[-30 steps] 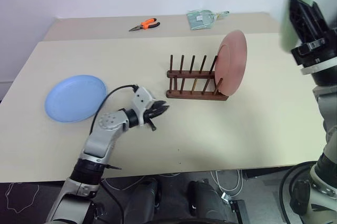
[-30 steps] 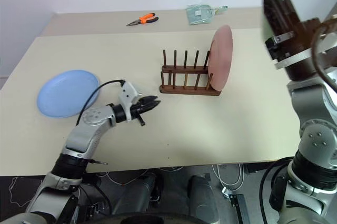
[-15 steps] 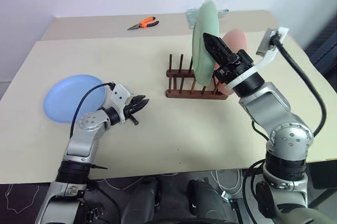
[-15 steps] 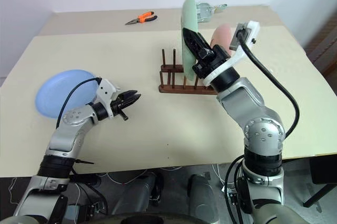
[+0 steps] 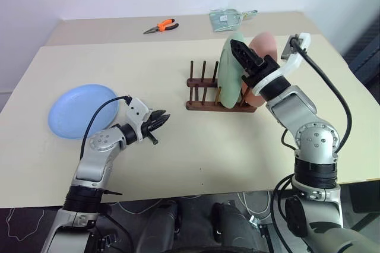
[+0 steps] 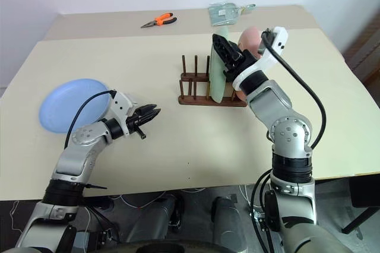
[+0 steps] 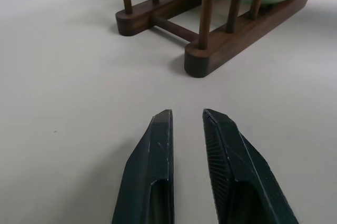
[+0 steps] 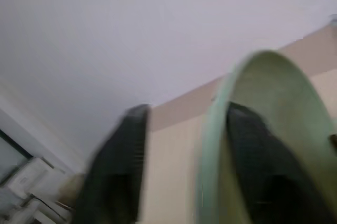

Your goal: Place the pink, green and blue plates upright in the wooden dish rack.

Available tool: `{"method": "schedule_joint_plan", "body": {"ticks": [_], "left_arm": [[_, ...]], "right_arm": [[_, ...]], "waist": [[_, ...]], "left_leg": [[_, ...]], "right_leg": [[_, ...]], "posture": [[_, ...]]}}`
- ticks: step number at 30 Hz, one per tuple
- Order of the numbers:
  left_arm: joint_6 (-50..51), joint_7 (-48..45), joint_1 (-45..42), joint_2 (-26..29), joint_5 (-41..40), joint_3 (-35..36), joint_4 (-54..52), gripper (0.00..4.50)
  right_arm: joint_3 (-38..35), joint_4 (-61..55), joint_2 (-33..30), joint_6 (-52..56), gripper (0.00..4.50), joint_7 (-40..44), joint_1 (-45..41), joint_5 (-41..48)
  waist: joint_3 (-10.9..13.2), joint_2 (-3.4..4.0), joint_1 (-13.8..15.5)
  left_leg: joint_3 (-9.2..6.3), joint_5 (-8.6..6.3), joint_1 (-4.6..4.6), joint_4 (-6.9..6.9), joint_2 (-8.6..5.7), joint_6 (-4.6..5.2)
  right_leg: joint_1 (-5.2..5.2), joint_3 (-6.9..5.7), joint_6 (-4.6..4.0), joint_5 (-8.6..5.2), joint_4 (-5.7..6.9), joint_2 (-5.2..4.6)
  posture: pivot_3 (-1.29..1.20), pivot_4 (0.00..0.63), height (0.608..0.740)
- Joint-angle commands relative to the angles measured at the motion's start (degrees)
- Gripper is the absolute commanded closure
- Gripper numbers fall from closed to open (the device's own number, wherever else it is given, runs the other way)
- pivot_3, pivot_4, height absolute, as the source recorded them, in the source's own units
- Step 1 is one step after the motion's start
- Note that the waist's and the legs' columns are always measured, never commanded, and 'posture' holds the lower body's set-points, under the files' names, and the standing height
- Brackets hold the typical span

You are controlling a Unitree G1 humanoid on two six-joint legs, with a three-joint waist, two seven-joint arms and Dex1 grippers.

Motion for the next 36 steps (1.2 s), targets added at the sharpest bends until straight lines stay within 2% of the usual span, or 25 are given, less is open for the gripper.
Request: {"method": "schedule_joint_plan", "body": {"ticks": [1,4,5,7,10,11,13,15,18,21,27,30,33,36], "left_arm": [[0.77,-0.32,-0.21,0.59,-1.89,1.79,-2.35,1.84],[0.33,2.67,-1.09,0.91,-1.46,4.65,-1.53,0.26],[-0.27,5.87,-2.05,1.36,0.47,5.89,-0.11,0.12],[-1.17,10.32,-3.34,2.00,3.22,7.20,1.92,0.12],[0.76,26.52,-8.04,2.06,7.08,15.03,6.68,0.00],[2.33,32.87,-9.64,1.84,7.71,18.64,7.46,0.00],[6.89,43.83,-11.72,1.87,7.83,26.50,7.23,0.00],[10.36,49.52,-12.27,1.96,7.67,31.29,6.39,0.00],[16.59,52.51,-11.59,0.75,4.01,37.05,3.82,0.00],[22.87,52.26,-9.51,-0.77,0.27,39.95,0.22,0.00],[37.05,52.73,-5.70,-9.51,-12.93,48.22,-7.74,0.00],[39.34,54.08,-5.69,-12.49,-16.37,49.90,-9.22,0.81],[38.91,55.60,-7.20,-13.84,-18.92,51.72,-9.35,2.28],[38.58,55.16,-7.76,-12.31,-18.89,49.81,-8.79,3.70]], "right_arm": [[2.93,-4.40,-4.49,-2.60,0.86,5.60,-2.90,-9.81],[5.33,-5.72,-10.37,-5.95,0.86,10.80,-4.21,-19.54],[6.46,-5.88,-12.82,-7.85,0.86,12.23,-4.51,-24.05],[7.31,-5.68,-14.83,-10.06,0.86,14.64,-4.69,-28.46],[9.52,-8.52,-18.97,-11.80,0.10,24.67,-3.78,-30.28],[11.23,-9.59,-20.22,-12.55,0.02,27.53,-3.43,-31.87],[14.92,-10.38,-20.75,-14.61,0.02,30.45,-2.77,-36.11],[16.56,-9.80,-19.63,-15.85,0.02,31.67,-2.22,-38.47],[17.65,-8.30,-16.92,-16.74,0.02,33.14,-1.54,-39.90],[18.16,-7.25,-14.70,-17.54,0.02,34.72,-1.17,-41.22],[17.88,-4.87,-12.07,-19.51,0.02,36.64,-0.54,-43.61],[17.77,-3.64,-10.99,-20.82,0.00,36.69,-0.44,-45.03],[17.43,-3.39,-10.04,-20.69,0.00,36.93,-0.29,-45.35],[17.16,-4.30,-10.00,-18.81,0.00,37.93,0.31,-44.60]], "waist": [[0.00,0.00,0.02],[0.00,0.00,0.04],[0.00,-0.01,0.05],[0.00,-0.03,0.16],[0.03,-0.08,0.16],[0.07,-0.16,0.15],[0.09,-0.25,-0.19],[0.07,-0.27,-0.41],[0.07,-0.28,-0.15],[0.07,-0.36,0.33],[-0.06,-0.62,0.24],[-0.06,-0.60,0.15],[-0.06,-0.61,0.29],[-0.07,-0.63,0.31]], "left_leg": [[0.00,0.00,0.00,0.00,0.00,0.00],[0.00,0.00,-0.02,0.00,0.01,0.00],[0.00,0.00,-0.02,0.00,0.01,0.00],[-0.01,0.00,-0.04,0.04,0.01,0.00],[-0.01,0.00,-0.03,0.07,0.01,-0.01],[-0.02,0.00,-0.06,0.09,0.01,-0.01],[-0.04,0.01,-0.08,0.08,0.03,-0.01],[-0.03,0.00,-0.08,0.07,0.05,-0.02],[-0.01,0.04,-0.08,0.08,0.01,-0.08],[-0.03,0.05,-0.08,0.15,0.00,-0.12],[-0.18,-0.05,-0.07,0.25,-0.06,-0.30],[-0.18,0.01,-0.04,0.19,-0.05,-0.40],[-0.20,0.09,-0.01,0.14,-0.03,-0.52],[-0.21,0.10,-0.01,0.17,-0.04,-0.53]], "right_leg": [[0.00,0.00,0.00,0.00,0.00,0.01],[-0.02,0.00,0.00,0.00,0.00,0.02],[-0.01,-0.01,0.00,0.00,-0.01,0.02],[-0.01,-0.02,0.00,0.00,0.00,0.03],[0.00,-0.02,0.09,0.05,0.00,0.06],[-0.01,-0.03,0.15,0.08,0.00,0.09],[-0.05,-0.03,0.37,0.20,0.02,0.13],[-0.08,-0.03,0.41,0.22,0.01,0.16],[-0.07,-0.03,0.46,0.25,0.03,0.15],[-0.04,-0.03,0.49,0.28,0.05,0.14],[-0.03,-0.07,0.52,0.35,-0.08,0.12],[0.06,-0.06,0.52,0.36,0.02,0.14],[0.06,-0.07,0.50,0.36,0.10,0.17],[0.07,-0.07,0.49,0.36,0.12,0.17]], "posture": [[0.00,0.150,0.719],[0.00,0.150,0.719],[0.00,0.150,0.719],[0.00,0.150,0.719],[0.00,0.150,0.719],[0.00,0.150,0.719],[0.00,0.150,0.719],[0.00,0.150,0.719],[0.00,0.150,0.719],[0.00,0.150,0.719],[0.00,0.150,0.719],[0.00,0.150,0.719],[0.00,0.150,0.719],[0.00,0.150,0.719]]}}
